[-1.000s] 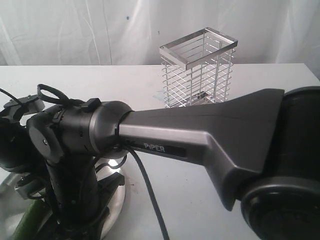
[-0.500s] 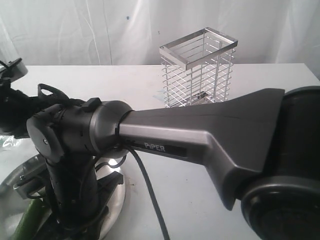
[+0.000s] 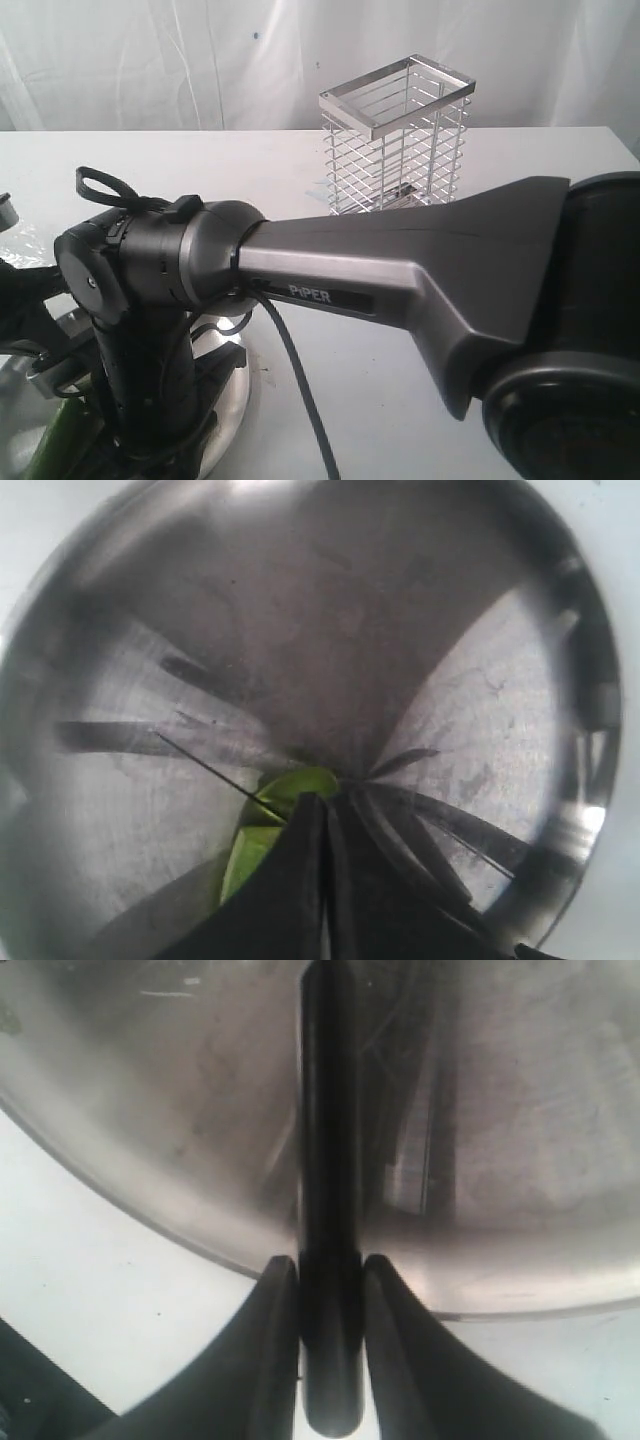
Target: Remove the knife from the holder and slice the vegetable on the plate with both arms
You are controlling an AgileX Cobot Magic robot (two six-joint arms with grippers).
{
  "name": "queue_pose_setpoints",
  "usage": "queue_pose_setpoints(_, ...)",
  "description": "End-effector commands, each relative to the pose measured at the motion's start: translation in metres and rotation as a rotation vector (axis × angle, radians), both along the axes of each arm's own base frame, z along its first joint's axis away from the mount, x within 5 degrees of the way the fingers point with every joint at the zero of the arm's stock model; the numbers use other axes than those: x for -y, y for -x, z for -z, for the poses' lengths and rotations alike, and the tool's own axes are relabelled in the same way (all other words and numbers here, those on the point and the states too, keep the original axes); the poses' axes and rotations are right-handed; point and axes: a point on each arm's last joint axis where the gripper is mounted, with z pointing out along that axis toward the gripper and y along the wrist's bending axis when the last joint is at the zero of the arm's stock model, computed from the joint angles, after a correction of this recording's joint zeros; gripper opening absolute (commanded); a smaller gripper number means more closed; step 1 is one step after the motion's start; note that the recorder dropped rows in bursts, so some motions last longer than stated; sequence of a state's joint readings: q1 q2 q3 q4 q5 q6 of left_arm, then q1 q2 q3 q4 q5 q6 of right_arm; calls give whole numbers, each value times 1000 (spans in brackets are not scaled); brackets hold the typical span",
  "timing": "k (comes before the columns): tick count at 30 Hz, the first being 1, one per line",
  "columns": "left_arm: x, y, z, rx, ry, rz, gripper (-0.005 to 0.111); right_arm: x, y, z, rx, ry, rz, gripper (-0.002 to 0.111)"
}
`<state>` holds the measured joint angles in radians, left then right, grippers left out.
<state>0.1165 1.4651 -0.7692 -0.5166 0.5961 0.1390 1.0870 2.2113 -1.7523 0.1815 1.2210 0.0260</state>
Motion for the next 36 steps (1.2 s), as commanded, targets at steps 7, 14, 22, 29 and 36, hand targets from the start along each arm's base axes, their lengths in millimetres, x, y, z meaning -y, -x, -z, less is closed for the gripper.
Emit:
queue_pose_setpoints(7, -4, 12, 18, 5, -56, -44, 1, 1, -5, -2, 1, -12, -6, 0)
queue_pose_setpoints(14, -6, 8, 40, -38, -71, -66, 1, 1, -5, -2, 1, -12, -6, 0)
queue_pose_setpoints(22, -5, 4, 63, -119, -35, -82, 1, 0, -3, -2, -20, -25, -3, 0)
queue_pose_setpoints(29, -3, 2, 58, -91, -19, -72, 1, 0, -3, -2, -16, -22, -5, 0)
queue_pose_setpoints(36, -3, 2, 57, -90, -12, -69, 1, 1, -2, -9, -14, -37, -3, 0)
